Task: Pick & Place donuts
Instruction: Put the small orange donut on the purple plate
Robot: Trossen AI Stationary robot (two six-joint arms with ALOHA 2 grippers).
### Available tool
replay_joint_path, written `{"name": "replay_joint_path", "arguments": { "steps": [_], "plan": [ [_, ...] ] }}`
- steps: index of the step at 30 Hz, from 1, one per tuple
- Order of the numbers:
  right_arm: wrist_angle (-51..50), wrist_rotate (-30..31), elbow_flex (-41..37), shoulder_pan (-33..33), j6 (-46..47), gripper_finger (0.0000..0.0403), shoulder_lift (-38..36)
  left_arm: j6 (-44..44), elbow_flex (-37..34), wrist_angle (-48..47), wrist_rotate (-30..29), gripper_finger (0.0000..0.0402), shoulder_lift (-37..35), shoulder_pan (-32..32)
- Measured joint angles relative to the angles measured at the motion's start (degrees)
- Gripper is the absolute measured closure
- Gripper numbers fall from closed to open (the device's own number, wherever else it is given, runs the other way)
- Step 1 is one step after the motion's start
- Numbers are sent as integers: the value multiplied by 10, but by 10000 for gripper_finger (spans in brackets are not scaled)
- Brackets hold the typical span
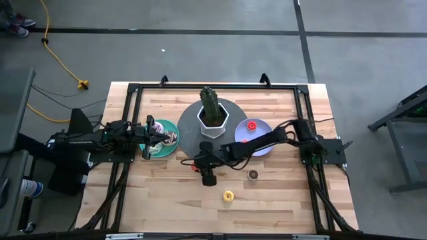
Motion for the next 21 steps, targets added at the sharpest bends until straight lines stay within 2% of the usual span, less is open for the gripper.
{"name": "replay_joint_path", "arguments": {
  "steps": [9, 21],
  "plan": [
    [-2, 20, -140, 1, 62, 227, -124, 0, 0, 0, 0, 401, 0, 0],
    [-10, 42, -363, 1, 151, 230, -350, 0, 0, -1, -3, 401, 0, 0]
  ]
}}
